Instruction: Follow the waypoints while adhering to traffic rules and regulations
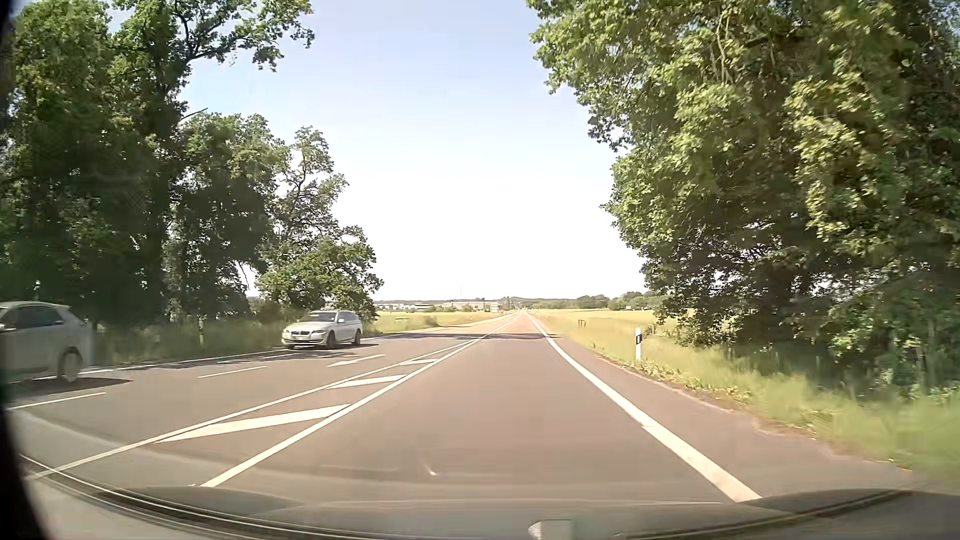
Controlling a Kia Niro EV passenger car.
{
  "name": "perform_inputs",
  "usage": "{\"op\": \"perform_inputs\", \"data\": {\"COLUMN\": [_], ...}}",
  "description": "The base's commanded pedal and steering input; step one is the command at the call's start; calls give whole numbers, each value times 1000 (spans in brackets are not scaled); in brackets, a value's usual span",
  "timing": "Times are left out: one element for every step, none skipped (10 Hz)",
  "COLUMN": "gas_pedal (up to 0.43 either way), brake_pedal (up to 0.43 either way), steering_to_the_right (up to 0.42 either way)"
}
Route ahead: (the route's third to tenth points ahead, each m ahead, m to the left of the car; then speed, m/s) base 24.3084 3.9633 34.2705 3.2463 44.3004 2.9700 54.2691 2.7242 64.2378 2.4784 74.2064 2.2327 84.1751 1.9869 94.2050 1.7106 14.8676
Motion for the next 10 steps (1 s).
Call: {"op": "perform_inputs", "data": {"gas_pedal": [370,370,370,370,370,370,370,370,370,370], "brake_pedal": [30,30,30,30,30,30,30,30,30,30], "steering_to_the_right": [2,2,2,2,2,3,5,5,5,5]}}
